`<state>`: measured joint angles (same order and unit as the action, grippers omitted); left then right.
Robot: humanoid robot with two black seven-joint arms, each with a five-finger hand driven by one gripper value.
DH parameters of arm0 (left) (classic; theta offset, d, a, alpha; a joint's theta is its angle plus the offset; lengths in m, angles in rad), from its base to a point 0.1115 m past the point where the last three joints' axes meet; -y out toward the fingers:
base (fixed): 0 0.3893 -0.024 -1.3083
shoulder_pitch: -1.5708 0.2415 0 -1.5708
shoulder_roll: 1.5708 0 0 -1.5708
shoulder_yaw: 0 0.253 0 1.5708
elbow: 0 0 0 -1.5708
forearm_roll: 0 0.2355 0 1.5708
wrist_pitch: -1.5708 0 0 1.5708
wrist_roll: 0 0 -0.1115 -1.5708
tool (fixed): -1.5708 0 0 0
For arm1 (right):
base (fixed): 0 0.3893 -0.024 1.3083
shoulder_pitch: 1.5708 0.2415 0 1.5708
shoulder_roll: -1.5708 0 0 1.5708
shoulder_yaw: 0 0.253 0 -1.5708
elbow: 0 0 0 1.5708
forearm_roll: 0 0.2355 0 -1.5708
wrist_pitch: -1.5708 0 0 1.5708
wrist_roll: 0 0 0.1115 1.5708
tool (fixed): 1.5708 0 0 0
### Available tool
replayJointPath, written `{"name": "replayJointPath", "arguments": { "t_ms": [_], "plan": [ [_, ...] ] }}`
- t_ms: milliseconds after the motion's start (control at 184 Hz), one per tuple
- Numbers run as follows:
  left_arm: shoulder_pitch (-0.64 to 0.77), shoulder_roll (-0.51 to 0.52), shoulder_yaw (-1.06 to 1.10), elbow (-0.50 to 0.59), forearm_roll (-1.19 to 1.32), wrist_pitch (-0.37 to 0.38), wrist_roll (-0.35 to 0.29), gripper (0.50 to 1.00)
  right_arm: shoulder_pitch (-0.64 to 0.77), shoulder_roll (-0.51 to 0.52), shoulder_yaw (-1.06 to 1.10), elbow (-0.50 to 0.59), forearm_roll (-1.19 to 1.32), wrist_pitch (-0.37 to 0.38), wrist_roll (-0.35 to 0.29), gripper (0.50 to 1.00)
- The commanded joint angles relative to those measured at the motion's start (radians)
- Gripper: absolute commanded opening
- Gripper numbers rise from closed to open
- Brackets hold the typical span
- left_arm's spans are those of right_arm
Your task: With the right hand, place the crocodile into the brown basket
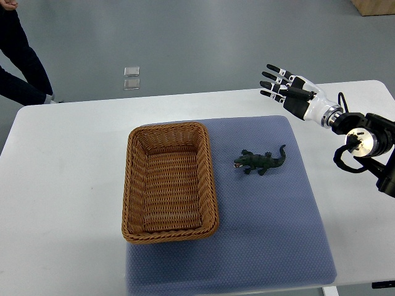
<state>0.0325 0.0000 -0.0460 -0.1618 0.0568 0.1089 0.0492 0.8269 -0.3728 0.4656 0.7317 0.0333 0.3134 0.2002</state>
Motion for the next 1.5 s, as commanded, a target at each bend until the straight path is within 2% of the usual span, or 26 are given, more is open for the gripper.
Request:
{"name": "replayJointPath", "arguments": {
  "t_ms": [0,510,803,900,993,1101,1193,1285,1378,1497],
  "plan": [
    [0.0,0.0,0.002,0.001,0.0,0.0,0.0,1.0,0.0,-0.001,0.001,0.0,-0.001,0.0,0.001,0.928],
    [-0.005,0.0,0.002,-0.002,0.0,0.0,0.0,1.0,0.015,0.0,0.01,0.002,-0.128,-0.002,0.008,0.928],
    [-0.005,0.0,0.002,-0.002,0.0,0.0,0.0,1.0,0.024,-0.001,0.002,0.003,-0.148,0.013,0.047,0.928],
    [-0.005,0.0,0.002,-0.002,0.0,0.0,0.0,1.0,0.037,-0.005,0.004,0.003,-0.271,0.015,0.056,0.928],
    [-0.005,0.0,0.002,-0.002,0.0,0.0,0.0,1.0,0.054,-0.005,0.004,0.006,-0.446,0.015,0.096,0.928],
    [-0.005,0.0,0.002,-0.002,0.0,0.0,0.0,1.0,0.077,-0.02,-0.002,0.012,-0.69,0.021,0.186,0.928],
    [-0.005,0.0,0.002,-0.002,0.0,0.0,0.0,1.0,0.09,-0.037,-0.009,0.015,-0.874,0.055,0.251,0.928],
    [-0.005,0.0,0.002,-0.002,0.0,0.0,0.0,1.0,0.115,-0.063,-0.01,0.015,-1.056,0.122,0.323,0.928],
    [-0.005,0.0,0.002,-0.002,0.0,0.0,0.0,1.0,0.13,-0.077,-0.012,0.015,-1.184,0.141,0.407,0.928],
    [-0.005,0.0,0.002,-0.002,0.0,0.0,0.0,1.0,0.138,-0.08,-0.044,0.023,-1.362,0.139,0.411,0.928]
  ]
}}
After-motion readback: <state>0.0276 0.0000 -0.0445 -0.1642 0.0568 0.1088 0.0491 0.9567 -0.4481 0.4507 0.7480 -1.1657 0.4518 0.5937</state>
